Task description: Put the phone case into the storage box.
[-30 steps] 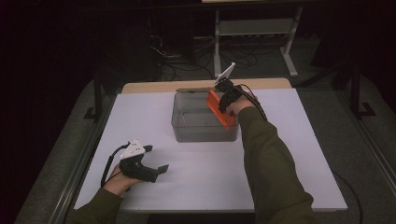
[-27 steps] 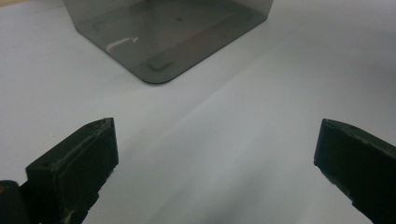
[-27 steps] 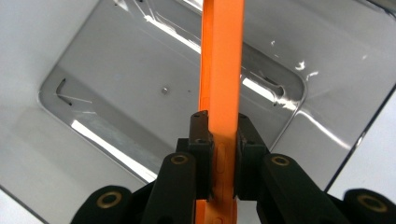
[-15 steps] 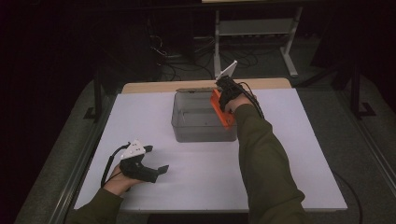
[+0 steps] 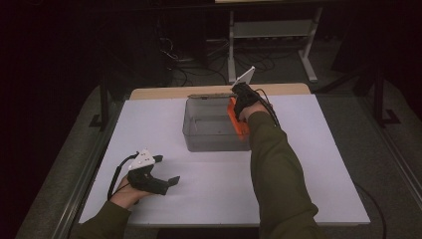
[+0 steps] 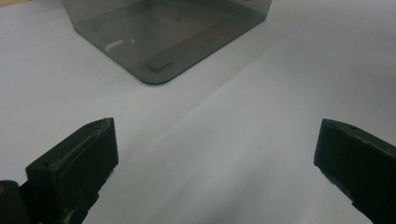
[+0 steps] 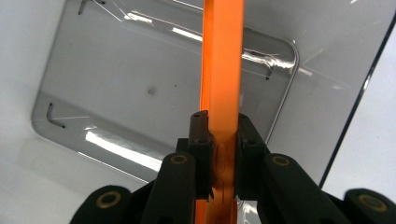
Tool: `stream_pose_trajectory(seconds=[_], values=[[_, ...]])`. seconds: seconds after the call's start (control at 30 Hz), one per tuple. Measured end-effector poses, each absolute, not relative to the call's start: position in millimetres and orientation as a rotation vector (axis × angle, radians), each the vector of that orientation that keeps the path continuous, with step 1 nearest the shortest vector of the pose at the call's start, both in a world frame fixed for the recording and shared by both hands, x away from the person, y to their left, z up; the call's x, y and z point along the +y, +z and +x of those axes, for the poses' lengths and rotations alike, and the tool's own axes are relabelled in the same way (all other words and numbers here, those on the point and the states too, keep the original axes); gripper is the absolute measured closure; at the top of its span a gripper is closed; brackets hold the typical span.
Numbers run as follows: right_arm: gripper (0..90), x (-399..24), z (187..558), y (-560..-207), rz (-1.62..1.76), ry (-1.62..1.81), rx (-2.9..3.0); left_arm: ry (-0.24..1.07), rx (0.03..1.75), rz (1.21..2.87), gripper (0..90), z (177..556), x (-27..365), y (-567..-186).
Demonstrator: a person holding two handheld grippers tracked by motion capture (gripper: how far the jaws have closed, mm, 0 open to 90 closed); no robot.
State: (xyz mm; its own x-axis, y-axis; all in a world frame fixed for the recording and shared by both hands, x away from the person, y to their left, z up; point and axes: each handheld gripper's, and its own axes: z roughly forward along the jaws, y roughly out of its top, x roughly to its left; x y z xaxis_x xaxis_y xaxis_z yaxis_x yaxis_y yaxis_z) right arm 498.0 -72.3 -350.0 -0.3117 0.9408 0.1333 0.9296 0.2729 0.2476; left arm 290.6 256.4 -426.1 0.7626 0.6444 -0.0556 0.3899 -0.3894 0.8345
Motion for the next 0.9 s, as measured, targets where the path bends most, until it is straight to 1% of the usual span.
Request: stream_pose_trajectory(seconds=[0.53,0.9], values=[[79.2,-74.5,499.3,-353.2,1.974,0.375,2.389,0.345,0.778,2.026,0.0,290.2,255.5,-426.2],[79.1,-76.1,499.0,-359.1,1.993,0.369,2.38,0.346,0.776,2.028,0.0,290.0,255.3,-426.0]])
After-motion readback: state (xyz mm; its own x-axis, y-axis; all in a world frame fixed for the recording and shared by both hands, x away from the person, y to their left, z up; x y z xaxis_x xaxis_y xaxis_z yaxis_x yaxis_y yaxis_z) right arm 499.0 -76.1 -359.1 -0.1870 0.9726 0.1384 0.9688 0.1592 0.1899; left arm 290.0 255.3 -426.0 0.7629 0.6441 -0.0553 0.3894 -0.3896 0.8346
